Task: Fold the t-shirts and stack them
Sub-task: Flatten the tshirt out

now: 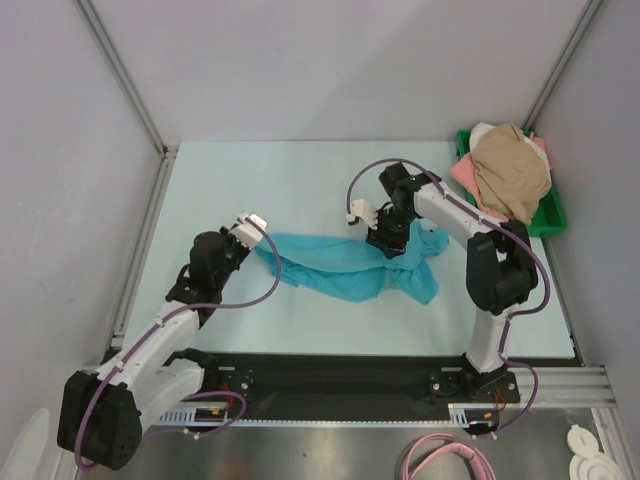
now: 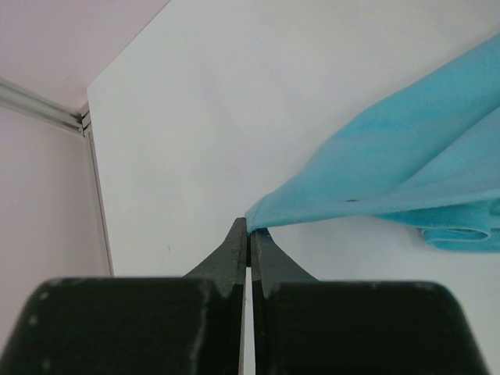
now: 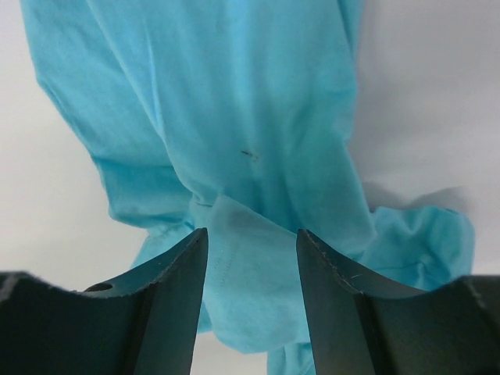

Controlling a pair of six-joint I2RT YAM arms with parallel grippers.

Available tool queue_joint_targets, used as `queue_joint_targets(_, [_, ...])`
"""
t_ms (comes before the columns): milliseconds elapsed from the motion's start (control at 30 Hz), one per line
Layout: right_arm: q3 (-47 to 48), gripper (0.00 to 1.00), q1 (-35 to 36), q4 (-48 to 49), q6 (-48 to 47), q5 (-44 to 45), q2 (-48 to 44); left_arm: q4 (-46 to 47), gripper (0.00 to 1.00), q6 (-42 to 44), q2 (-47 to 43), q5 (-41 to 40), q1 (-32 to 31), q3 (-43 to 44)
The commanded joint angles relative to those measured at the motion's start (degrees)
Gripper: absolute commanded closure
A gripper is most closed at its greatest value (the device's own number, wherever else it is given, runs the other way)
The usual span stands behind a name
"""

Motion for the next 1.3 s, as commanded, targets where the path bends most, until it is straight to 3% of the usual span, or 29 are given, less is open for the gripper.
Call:
queue_joint_targets(0, [2.42,0.45,0.82,-2.92,-1.45,2.34,1.19,1.4,0.99,-0.46,-0.5,1.38,0.16,-0.11])
queue_joint_targets(1000, [6.82,0.39,5.83,-3.27,-5.05,9.11,7.17,1.84,1.0,-0.47,-0.41,1.56,0.16,-0.64])
queue_joint_targets(1267, [8.05,0.53,5.92,-4.33,-4.35,10.52,7.7,2.02,1.0,-0.47,-0.33,1.29,0.16,-0.72])
